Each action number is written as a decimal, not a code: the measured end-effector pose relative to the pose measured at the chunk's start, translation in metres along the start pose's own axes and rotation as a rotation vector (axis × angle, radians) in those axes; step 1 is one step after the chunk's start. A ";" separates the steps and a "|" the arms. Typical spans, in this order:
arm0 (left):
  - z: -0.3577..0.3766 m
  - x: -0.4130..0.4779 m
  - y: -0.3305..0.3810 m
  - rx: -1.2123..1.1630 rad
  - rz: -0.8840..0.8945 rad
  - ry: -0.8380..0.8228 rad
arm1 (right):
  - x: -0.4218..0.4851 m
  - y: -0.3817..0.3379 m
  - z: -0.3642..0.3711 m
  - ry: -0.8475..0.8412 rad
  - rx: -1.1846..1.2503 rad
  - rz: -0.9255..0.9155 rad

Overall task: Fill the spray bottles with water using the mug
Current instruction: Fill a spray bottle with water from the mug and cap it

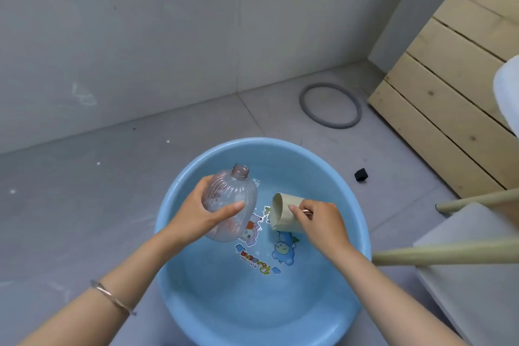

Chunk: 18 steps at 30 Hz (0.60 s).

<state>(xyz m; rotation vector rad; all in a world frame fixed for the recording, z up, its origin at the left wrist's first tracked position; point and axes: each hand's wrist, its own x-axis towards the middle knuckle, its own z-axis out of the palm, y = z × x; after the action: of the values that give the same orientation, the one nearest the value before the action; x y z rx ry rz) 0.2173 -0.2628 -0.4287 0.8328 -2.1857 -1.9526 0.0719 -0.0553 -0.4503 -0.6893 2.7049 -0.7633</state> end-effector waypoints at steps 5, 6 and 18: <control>-0.002 0.001 -0.004 -0.020 -0.014 0.002 | -0.001 -0.004 0.010 -0.032 0.002 -0.023; -0.003 0.001 -0.005 -0.024 -0.018 0.000 | -0.001 -0.005 0.011 -0.034 0.015 -0.018; -0.012 0.000 -0.006 0.056 0.001 -0.016 | -0.018 -0.009 -0.027 0.037 0.600 0.254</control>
<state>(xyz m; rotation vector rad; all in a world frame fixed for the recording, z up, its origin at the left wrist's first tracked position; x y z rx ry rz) 0.2246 -0.2734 -0.4322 0.8257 -2.2589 -1.9125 0.0813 -0.0415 -0.4211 -0.1868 2.3262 -1.4245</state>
